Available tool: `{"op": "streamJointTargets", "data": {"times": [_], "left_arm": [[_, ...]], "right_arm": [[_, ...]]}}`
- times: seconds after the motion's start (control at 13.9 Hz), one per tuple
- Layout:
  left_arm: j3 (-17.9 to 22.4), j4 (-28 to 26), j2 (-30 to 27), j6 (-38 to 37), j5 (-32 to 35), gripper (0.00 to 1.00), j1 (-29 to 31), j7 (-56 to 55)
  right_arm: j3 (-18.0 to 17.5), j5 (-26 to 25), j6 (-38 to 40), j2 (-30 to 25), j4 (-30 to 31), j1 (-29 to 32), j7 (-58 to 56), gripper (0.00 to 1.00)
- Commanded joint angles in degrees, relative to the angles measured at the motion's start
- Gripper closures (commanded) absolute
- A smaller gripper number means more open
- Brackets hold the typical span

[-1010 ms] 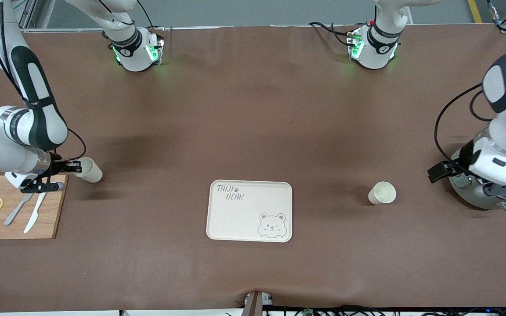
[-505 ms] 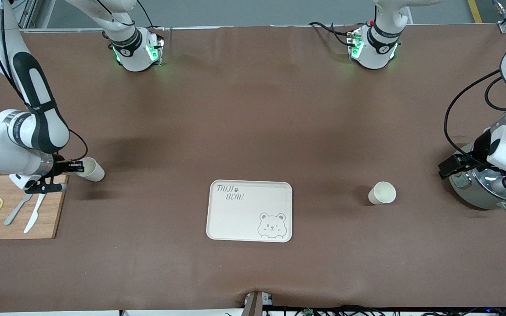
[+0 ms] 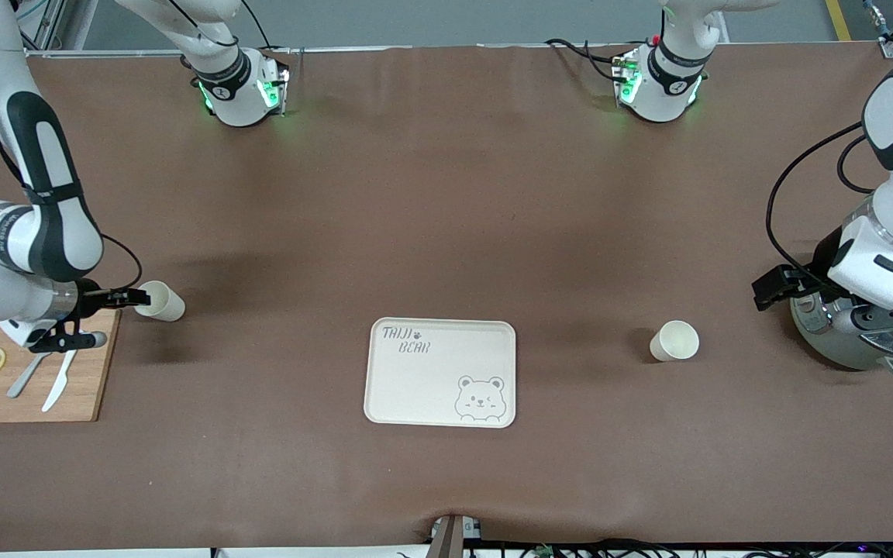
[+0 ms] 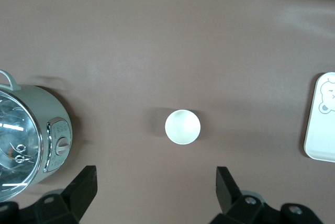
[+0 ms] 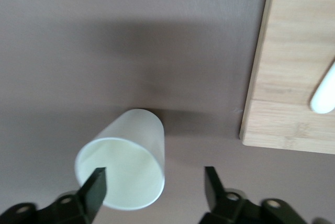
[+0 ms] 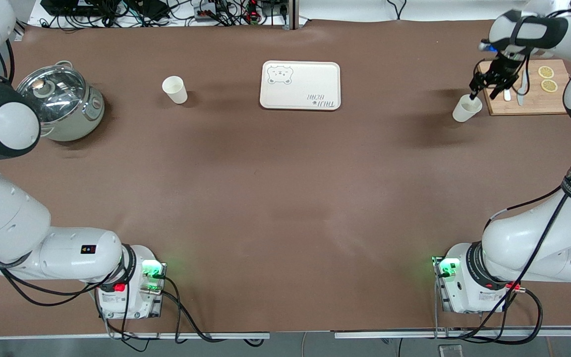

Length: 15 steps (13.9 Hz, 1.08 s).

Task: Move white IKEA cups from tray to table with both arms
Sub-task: 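Open both grippers and draw them back from the cups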

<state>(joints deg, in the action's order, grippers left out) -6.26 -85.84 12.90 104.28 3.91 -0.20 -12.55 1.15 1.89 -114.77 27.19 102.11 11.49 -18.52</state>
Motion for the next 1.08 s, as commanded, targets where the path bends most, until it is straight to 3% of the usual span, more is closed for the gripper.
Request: {"op": "streamJointTargets", "data": {"times": [0.0,0.43,0.79,1.01], "left_arm": [[-0.4,0.9,-0.8,-1.1,0.5,0.0,0.2,0.8],[-0.9,0.9,-4.1,-3.4,0.4,0.0,0.4,0.7],[-1.2,0.9,-6.6,-5.6,0.2,0.0,0.3,0.7],[-1.2,2.3,-7.9,-7.4,-2.3,0.0,0.3,0.7]], "right_arm": [[-2.5,-0.3,9.3,0.6,-9.9,0.3,-0.2,0.0],[-2.8,-0.6,24.8,-0.1,-29.8,-3.9,0.2,0.0],[-3.1,1.0,33.3,-9.6,-30.6,-6.4,18.9,0.0],[-3.0,0.9,37.1,-15.0,-30.6,-8.2,20.5,0.0]]}}
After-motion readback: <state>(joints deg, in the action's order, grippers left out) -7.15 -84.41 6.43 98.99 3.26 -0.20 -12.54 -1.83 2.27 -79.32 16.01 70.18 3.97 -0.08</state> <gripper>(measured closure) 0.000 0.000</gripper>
